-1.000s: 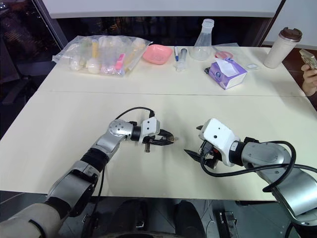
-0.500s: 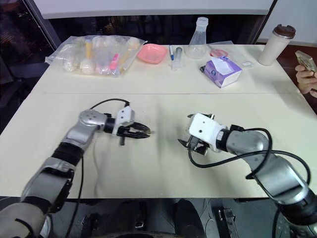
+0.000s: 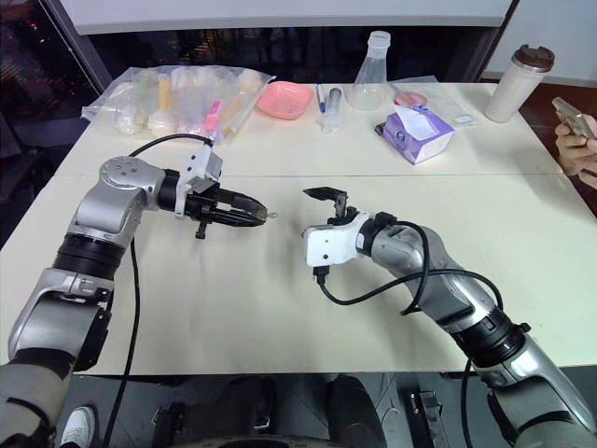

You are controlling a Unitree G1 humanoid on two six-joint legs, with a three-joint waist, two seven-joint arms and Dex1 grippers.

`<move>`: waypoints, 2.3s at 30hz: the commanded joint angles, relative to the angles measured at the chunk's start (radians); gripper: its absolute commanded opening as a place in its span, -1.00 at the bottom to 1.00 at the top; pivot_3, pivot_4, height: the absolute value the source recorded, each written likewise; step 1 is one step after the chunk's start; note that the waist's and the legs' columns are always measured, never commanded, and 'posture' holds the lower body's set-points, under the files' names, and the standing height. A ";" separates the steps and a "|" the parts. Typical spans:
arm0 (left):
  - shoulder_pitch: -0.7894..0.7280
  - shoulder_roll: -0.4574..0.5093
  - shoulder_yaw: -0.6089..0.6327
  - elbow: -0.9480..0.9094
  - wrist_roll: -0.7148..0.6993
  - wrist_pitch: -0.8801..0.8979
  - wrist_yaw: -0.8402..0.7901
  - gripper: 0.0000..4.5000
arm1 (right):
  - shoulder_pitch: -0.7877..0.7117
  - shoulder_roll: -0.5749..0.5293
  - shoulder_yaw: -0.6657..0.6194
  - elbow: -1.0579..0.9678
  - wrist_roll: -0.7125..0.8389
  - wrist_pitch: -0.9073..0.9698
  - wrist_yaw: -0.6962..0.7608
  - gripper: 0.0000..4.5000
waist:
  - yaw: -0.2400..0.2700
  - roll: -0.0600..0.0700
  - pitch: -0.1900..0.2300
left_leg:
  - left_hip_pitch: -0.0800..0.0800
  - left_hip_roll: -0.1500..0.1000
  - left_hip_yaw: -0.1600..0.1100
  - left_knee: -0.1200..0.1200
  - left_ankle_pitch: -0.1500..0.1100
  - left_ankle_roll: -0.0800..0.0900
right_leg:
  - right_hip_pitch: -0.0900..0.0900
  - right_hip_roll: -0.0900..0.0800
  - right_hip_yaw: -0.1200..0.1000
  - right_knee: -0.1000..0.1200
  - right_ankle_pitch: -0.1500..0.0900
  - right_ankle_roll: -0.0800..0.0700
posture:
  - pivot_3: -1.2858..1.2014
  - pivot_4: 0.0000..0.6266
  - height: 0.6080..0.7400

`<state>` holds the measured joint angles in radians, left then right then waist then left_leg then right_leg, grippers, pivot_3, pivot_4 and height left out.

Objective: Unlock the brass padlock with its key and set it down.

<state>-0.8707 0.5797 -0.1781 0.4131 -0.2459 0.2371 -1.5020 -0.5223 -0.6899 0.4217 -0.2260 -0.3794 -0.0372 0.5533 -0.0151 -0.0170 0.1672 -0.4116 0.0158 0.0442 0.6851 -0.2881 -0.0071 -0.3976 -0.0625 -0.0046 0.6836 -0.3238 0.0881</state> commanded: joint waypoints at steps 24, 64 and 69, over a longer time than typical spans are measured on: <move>-0.019 -0.041 0.000 0.043 0.020 -0.065 0.006 -0.66 | -0.076 0.129 -0.041 0.071 -0.107 -0.088 0.041 -0.96 | 0.002 0.000 0.000 | 0.000 0.000 0.000 0.000 0.000 0.000 | 0.000 0.000 0.000 0.001 0.000 0.000 | 0.03 -0.52 0.62; 0.014 -0.044 -0.009 -0.056 0.031 -0.106 0.027 -0.66 | -0.095 0.211 -0.052 0.102 -0.048 -0.124 0.116 -0.98 | 0.001 0.000 0.000 | 0.000 0.000 0.001 0.000 0.001 -0.001 | 0.000 0.000 0.000 0.001 0.000 0.000 | 0.03 -0.52 0.62; 0.042 -0.037 -0.012 -0.113 0.049 -0.188 0.040 -0.66 | -0.103 0.215 -0.076 0.086 0.073 -0.016 0.236 -0.98 | 0.002 0.000 0.000 | 0.000 0.000 0.000 0.000 0.001 -0.001 | 0.000 -0.001 0.000 0.001 0.000 0.000 | 0.03 -0.52 0.62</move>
<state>-0.8282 0.5588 -0.1747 0.3693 -0.1905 0.1139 -1.4518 -0.5888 -0.4866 0.3871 -0.0985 -0.3710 -0.1000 0.7549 -0.0130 -0.0170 0.1672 -0.4115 0.0158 0.0447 0.6854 -0.2876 -0.0081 -0.3978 -0.0633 -0.0045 0.6846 -0.3237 0.0880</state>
